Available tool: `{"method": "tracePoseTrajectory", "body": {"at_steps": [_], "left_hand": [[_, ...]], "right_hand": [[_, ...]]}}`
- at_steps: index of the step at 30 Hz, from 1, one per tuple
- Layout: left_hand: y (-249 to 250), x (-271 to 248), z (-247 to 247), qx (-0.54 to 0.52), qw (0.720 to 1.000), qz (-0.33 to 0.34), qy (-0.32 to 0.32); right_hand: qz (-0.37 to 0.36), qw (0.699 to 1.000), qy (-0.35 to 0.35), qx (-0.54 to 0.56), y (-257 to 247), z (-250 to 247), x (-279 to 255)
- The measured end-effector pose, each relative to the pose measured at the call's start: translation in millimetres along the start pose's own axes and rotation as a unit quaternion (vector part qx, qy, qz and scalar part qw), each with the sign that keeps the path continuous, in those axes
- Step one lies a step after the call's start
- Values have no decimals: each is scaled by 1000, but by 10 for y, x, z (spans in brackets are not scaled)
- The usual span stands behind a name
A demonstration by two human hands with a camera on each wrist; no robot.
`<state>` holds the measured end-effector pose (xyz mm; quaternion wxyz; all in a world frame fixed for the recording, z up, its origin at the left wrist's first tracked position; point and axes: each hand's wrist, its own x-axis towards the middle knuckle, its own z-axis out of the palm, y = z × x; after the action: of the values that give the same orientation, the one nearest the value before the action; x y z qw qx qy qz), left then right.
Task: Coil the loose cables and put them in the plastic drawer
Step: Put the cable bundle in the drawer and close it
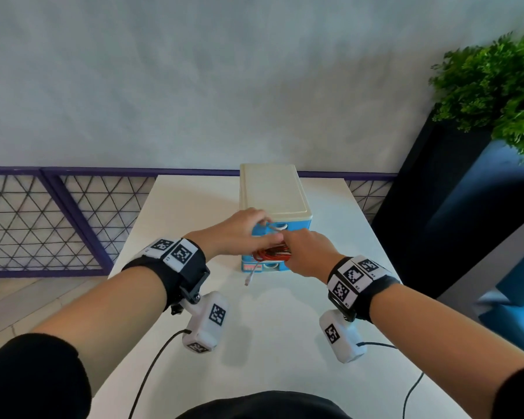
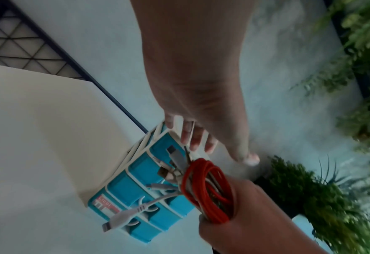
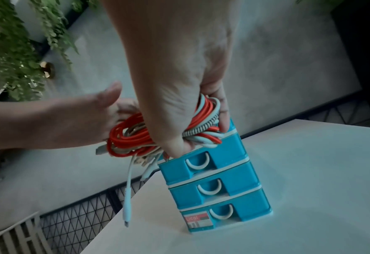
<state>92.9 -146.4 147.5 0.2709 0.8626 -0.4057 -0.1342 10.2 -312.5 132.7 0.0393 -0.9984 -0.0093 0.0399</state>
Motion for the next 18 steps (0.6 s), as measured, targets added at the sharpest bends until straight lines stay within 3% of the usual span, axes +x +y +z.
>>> {"method": "tracePoseTrajectory", "body": {"at_steps": [2, 4, 9, 13, 18], "left_hand": [[-57, 86, -56, 3, 997, 3, 77], [-92, 155, -90, 35, 993, -15, 116], [-149, 252, -87, 76, 995, -55, 34], [-207, 290, -89, 91, 994, -49, 41], [-222, 334, -107, 123, 990, -40, 59]], "right_hand": [[-3, 1000, 13, 7, 16, -8, 12], [-2, 999, 33, 21, 6, -21, 37], [19, 999, -18, 30, 10, -45, 138], [18, 997, -71, 33, 39, 32, 170], [34, 997, -29, 57, 84, 68, 198]]}}
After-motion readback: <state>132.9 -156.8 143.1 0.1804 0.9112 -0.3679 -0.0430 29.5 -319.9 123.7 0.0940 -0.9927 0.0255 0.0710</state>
